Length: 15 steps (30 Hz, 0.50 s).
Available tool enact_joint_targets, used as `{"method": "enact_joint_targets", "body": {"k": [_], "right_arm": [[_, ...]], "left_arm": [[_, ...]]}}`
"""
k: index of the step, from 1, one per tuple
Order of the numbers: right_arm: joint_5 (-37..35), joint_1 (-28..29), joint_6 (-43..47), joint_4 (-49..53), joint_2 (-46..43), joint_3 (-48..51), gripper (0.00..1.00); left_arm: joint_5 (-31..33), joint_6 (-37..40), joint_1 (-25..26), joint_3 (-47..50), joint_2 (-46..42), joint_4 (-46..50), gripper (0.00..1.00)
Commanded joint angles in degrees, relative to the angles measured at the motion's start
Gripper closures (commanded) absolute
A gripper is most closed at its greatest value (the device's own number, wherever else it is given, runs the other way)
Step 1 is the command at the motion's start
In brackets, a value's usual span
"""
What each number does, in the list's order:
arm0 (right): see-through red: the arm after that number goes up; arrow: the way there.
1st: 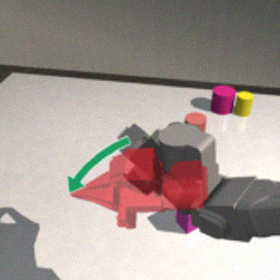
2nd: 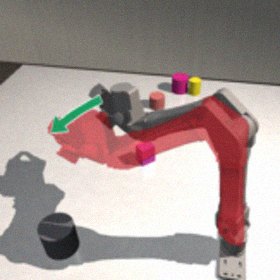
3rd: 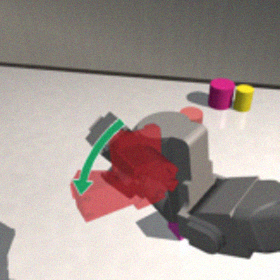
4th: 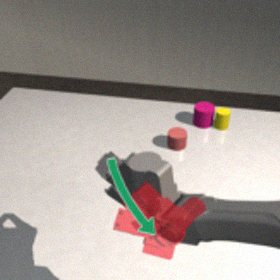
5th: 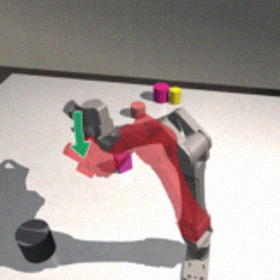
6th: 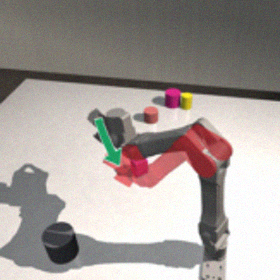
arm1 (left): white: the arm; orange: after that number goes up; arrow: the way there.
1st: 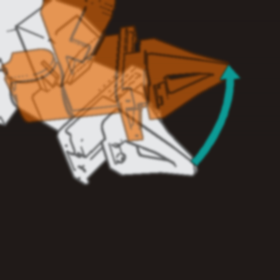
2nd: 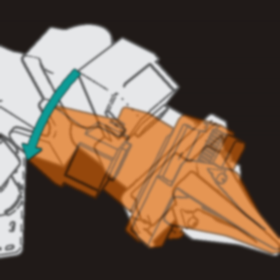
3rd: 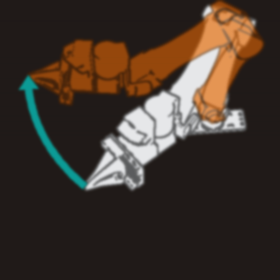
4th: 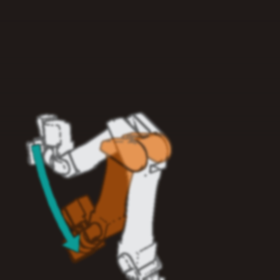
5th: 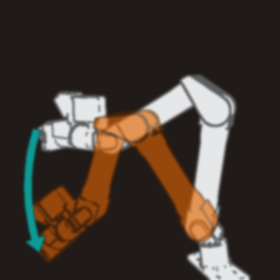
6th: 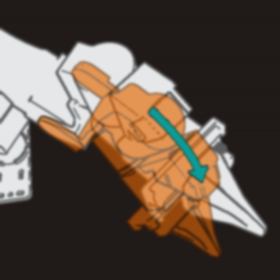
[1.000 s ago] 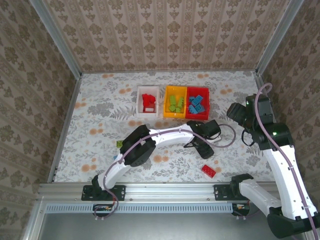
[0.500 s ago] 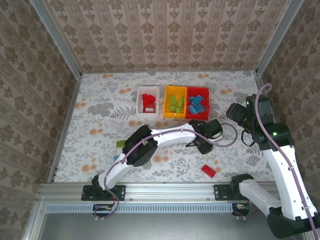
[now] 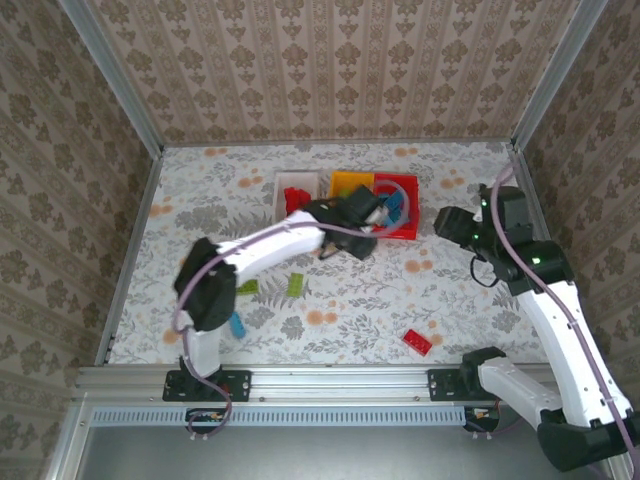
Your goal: Sort the legos into containers by color
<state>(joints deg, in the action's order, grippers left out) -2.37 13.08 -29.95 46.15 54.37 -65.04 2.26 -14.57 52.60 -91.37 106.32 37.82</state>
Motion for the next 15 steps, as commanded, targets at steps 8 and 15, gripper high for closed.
{"method": "enact_joint_targets", "body": {"k": [8,15], "right_arm": [[13.95,21.08,5.12,-28.13,16.67,-0.16,0.27],[14.99,23.04,5.11,-28.59,27.47,-8.16,0.27]], "left_arm": [[-2.47,-5.21,-18.32,-0.61,-0.65,1.94,0.79],[-4.23,-6.51,-23.13,-11.84,10.94,2.76,0.78]]}}
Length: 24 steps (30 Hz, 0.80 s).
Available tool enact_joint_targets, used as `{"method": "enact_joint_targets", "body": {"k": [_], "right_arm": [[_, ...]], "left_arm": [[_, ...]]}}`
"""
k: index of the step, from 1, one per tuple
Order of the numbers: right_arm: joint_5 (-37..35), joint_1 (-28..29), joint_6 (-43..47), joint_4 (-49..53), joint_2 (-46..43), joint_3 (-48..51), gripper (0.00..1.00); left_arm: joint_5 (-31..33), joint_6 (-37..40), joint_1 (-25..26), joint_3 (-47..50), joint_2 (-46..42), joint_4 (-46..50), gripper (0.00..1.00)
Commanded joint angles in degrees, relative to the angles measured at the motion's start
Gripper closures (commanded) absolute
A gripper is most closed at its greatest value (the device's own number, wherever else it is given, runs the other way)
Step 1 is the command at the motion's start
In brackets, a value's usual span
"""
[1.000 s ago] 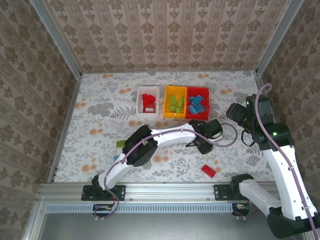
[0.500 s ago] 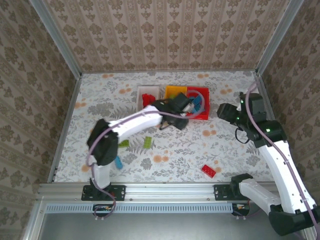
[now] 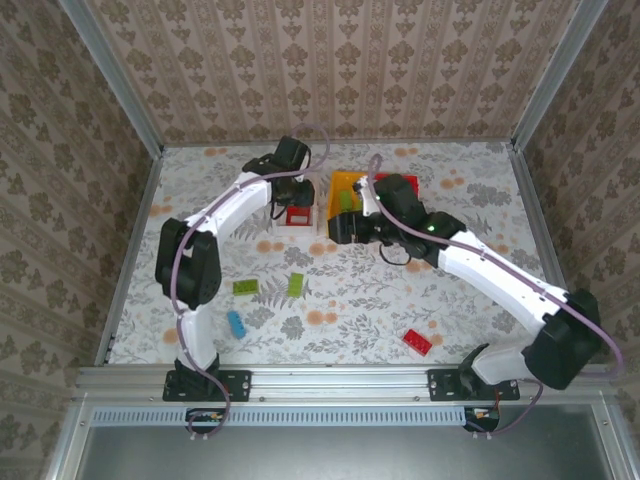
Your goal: Sort the legos into containers by color
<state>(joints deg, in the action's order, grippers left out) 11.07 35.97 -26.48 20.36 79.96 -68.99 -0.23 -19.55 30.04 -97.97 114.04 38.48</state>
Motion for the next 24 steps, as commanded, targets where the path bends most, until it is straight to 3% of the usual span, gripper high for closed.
{"method": "enact_joint_targets", "body": {"k": [1,7,12,16,24], "right_arm": [[1.42,0.16,1.87,-2.52,2.41,-4.84,0.27],[0.85,0.16,1.90,-1.82,3.08,-5.23,0.26],[0.53,0.16,1.30,-1.28,3.32,-5.10,0.26],[0.38,0.15,1.37,-0.89,3.14,-5.09,0.25],[0.04,0.20,5.80,-0.88,1.13,-0.78,0.24]], "left_arm": [[-1.34,-1.61,-0.80,-6.73,4.63,2.66,0.78],[-1.06,-1.81,-2.01,-13.44,10.75,5.35,0.77],[0.78,-1.44,-2.09,-14.73,12.22,7.46,0.55],[1.88,-1.19,-1.92,-14.05,10.48,7.40,0.45],[4.72,-3.22,-1.06,-9.70,0.83,7.44,0.37]]}}
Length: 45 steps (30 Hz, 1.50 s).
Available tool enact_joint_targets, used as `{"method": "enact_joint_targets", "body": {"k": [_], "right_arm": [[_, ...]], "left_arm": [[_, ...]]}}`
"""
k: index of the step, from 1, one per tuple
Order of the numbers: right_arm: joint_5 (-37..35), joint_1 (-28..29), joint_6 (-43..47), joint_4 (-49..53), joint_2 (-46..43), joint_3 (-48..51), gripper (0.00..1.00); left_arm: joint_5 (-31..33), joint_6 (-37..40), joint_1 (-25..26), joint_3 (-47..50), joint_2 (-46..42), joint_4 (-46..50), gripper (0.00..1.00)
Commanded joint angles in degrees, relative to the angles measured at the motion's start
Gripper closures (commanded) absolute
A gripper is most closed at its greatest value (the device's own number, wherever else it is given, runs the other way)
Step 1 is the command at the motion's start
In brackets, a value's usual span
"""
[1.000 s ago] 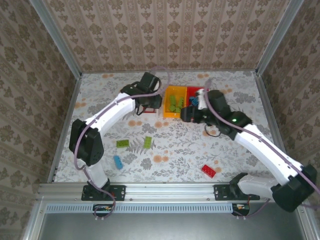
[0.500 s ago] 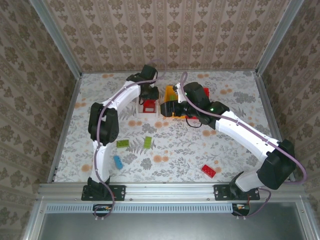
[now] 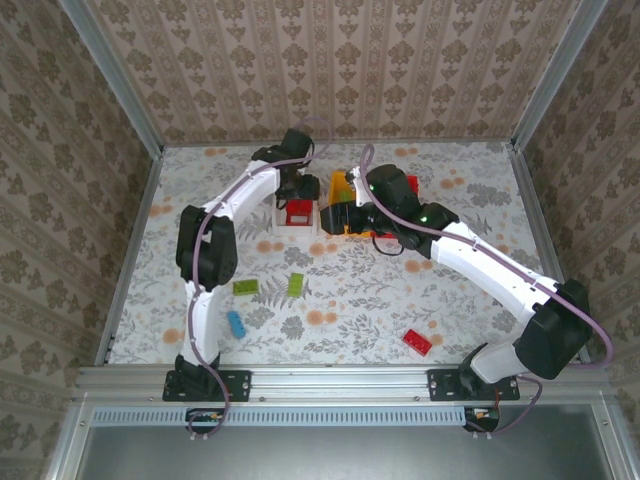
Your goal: Sort the legos into containers by color
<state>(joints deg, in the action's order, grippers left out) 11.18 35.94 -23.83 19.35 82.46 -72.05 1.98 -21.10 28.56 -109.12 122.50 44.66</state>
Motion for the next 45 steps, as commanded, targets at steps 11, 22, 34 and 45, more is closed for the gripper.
{"method": "enact_joint_targets", "body": {"k": [11,22,34,45], "right_arm": [[0.11,17.22,21.59,-3.54,5.64,7.98,0.24],[-6.63,34.33,11.35,-8.83,29.34,-8.01,0.18],[-13.43,35.69,-0.19,6.16,49.87,-31.43,0.22],[-16.79,36.01,-0.91,14.06,55.86,-40.60,0.61]], "left_arm": [[9.46,-12.86,-0.08,27.52,-39.85,3.48,0.37],[16.56,-27.23,1.06,47.16,-77.28,26.30,0.40],[16.36,-26.33,0.89,47.58,-88.02,39.62,0.40],[15.13,-24.61,0.80,48.04,-88.06,39.18,0.41]]}}
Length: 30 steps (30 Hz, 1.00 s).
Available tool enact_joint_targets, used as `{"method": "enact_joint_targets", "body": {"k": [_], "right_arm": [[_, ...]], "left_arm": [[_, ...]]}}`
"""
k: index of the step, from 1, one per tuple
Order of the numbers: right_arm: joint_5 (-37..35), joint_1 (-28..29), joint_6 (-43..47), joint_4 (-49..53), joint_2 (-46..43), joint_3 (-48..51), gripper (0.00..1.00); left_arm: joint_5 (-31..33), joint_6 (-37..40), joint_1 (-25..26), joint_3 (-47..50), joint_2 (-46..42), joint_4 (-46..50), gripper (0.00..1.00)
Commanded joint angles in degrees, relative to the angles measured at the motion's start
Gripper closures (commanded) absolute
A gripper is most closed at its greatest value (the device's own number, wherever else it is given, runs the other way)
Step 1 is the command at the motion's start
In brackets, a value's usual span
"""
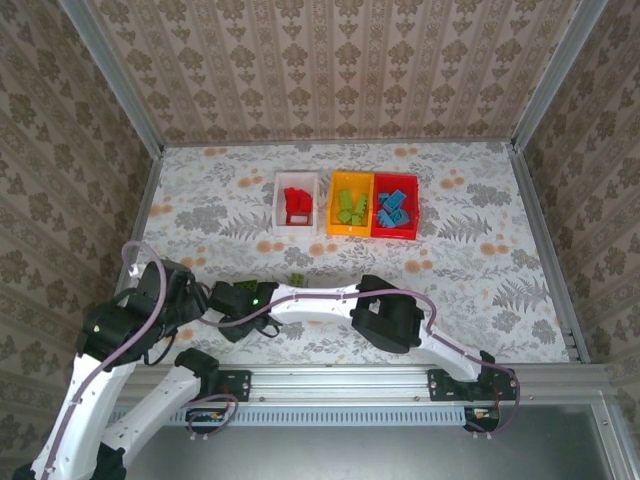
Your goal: Sort the legos into containers by color
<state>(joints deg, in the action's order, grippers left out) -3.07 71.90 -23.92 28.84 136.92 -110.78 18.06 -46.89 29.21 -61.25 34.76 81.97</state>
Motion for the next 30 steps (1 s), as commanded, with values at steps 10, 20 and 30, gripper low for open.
{"method": "enact_joint_targets", "body": {"k": [10,20,30], "right_arm": [[-6.98,-4.18,-0.34,3.33,-12.36,4.25,0.78],[-7.20,-28.34,-2.50,2.66,-39.34,25.27,0.78],[-2.78,-54.33,-4.12,3.71,-33.85,21.22,0.78]], "left_arm": [[-3.60,4.46,0.06,-1.59,3.56,-4.86,0.42],[-17.14,10.53,2.52,-8.62,24.47,-31.38,0.42],[-24.01,13.93,11.24,-25.16,52.51,-44.37,0.42]]}}
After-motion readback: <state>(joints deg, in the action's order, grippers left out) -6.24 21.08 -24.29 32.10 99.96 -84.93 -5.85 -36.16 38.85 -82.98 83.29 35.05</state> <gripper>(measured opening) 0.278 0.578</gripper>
